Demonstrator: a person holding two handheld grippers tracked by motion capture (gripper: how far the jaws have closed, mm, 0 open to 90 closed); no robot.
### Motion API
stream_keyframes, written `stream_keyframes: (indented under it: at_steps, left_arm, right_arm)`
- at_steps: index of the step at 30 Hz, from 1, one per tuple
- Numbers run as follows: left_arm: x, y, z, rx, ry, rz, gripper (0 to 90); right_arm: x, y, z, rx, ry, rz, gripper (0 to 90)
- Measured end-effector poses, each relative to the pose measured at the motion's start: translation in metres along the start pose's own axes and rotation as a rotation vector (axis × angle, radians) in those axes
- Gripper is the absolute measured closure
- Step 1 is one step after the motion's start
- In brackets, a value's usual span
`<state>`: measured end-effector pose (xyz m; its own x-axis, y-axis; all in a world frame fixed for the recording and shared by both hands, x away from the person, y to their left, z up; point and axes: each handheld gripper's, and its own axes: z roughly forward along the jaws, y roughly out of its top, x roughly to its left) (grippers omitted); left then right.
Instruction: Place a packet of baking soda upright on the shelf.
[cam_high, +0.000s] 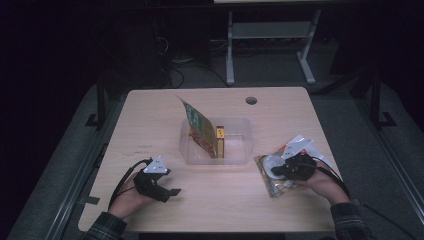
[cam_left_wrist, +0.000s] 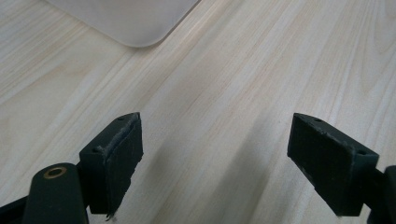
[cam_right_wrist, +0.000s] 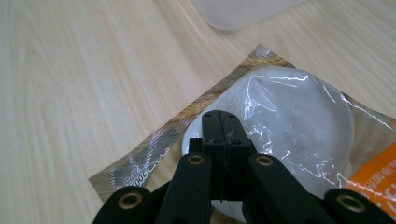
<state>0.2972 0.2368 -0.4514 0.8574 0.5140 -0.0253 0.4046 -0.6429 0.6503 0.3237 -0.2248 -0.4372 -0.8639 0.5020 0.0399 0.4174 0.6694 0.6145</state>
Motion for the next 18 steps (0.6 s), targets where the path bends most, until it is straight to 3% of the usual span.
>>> stream_keyframes:
  at_steps: [18]
  left_arm:
    - [-0.001, 0.0, 0.001, 0.004, -0.002, 0.002, 17.5]
  right_arm:
    - [0.023, 0.013, 0.014, -0.014, 0.132, -0.121, 89.8]
